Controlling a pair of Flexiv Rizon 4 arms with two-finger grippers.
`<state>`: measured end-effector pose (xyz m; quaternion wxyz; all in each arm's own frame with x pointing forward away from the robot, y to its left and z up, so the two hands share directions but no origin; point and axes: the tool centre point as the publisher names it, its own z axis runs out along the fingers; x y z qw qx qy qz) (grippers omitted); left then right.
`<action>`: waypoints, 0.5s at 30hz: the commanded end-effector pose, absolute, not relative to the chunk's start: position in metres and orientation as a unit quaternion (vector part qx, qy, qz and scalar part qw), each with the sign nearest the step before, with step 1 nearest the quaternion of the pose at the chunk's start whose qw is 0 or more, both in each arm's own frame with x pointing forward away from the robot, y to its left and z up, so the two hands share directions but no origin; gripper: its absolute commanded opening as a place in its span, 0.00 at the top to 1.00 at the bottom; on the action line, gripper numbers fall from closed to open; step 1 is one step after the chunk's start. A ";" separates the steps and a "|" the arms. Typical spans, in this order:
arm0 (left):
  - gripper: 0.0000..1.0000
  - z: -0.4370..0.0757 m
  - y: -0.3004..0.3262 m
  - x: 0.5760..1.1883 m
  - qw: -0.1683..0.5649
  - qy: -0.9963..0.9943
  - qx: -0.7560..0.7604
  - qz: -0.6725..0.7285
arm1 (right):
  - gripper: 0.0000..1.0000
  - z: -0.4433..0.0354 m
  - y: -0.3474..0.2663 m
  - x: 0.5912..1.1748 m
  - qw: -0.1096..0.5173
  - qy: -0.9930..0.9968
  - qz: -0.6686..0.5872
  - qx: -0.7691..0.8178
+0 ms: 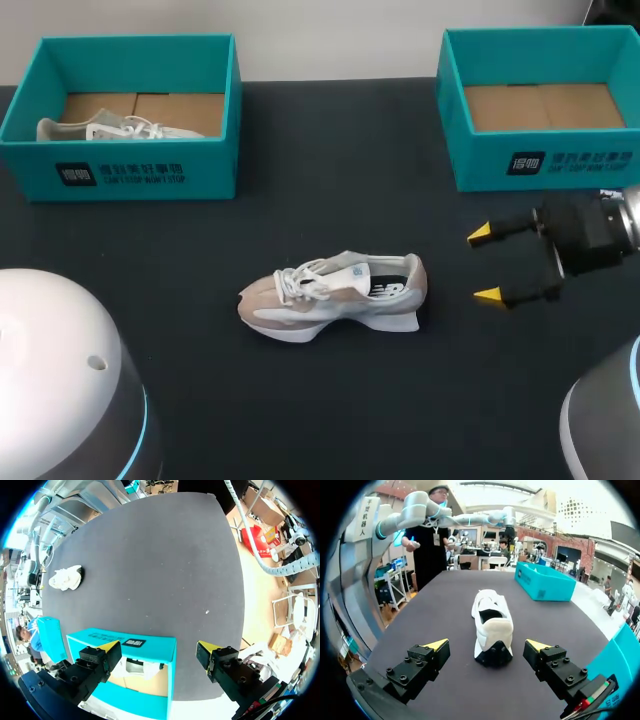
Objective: Take the shoe out of the shoebox, open the shoe tongue, remove and reinsert the insole, then place the shoe into the shoebox
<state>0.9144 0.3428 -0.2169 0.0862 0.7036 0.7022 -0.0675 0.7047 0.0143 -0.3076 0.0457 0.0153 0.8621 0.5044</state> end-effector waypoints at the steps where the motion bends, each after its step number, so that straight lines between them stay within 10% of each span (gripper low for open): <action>1: 0.00 -0.216 0.343 0.914 0.085 0.702 0.704 -0.067 | 0.00 -0.310 0.014 0.703 0.048 0.858 0.512 0.016; 15: 0.00 -0.216 0.343 0.914 0.085 0.702 0.704 -0.067 | 0.00 -0.325 0.007 0.711 0.044 0.853 0.520 -0.007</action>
